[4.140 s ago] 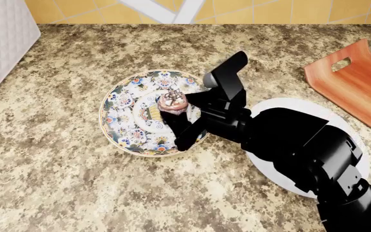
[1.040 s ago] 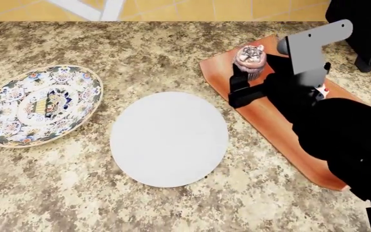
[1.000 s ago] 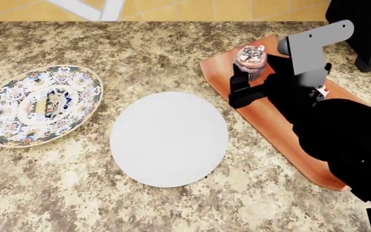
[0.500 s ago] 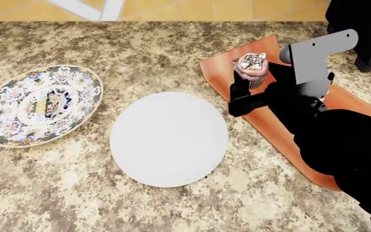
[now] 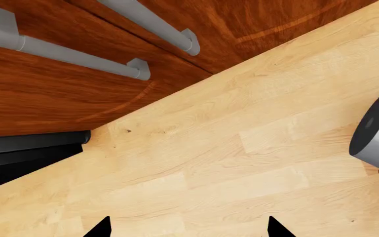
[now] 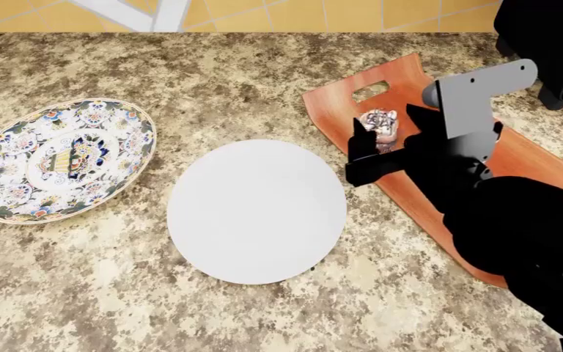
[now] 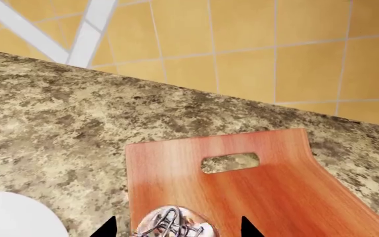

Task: Move the dessert items from the plate to the tray.

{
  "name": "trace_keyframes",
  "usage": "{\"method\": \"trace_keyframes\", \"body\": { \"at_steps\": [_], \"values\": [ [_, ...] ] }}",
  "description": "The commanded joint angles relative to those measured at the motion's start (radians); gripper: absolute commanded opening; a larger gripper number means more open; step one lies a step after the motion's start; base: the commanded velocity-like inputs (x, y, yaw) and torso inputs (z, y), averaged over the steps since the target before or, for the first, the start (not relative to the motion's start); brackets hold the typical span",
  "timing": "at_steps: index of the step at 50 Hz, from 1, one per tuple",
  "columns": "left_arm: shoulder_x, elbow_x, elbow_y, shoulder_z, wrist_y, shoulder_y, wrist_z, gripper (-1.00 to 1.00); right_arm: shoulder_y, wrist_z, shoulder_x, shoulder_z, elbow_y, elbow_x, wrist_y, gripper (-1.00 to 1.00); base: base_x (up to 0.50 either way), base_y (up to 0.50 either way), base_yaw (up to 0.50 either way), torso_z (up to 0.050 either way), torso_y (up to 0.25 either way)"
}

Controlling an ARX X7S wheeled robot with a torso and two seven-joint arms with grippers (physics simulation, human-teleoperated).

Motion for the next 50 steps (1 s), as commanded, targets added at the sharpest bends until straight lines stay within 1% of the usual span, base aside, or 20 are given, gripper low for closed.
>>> {"method": "trace_keyframes", "body": {
  "at_steps": [1,19,26,38,50],
  "values": [
    [0.008,0.017,0.000,-0.007,-0.003,0.001,0.011,1.00,0.005,-0.018,-0.009,0.013,-0.002,-0.022,0.014,1.00,0.00,0.00,0.00,0.000,0.000],
    [0.007,0.016,0.000,-0.007,-0.003,0.000,0.013,1.00,0.014,-0.022,-0.008,0.012,-0.002,-0.016,0.013,1.00,0.00,0.00,0.00,0.000,0.000],
    [0.006,0.015,0.000,-0.009,0.001,0.003,0.014,1.00,0.068,-0.020,-0.008,0.011,-0.017,-0.001,0.038,1.00,0.00,0.00,0.00,0.000,0.000],
    [0.006,0.017,0.000,-0.009,0.004,0.005,0.012,1.00,0.228,0.007,-0.016,0.007,-0.071,0.048,0.128,1.00,0.00,0.00,0.00,0.000,0.000],
    [0.006,0.019,0.000,-0.005,0.002,0.002,0.009,1.00,0.317,0.057,-0.011,0.022,-0.121,0.100,0.199,1.00,0.00,0.00,0.00,0.000,0.000]
  ]
}}
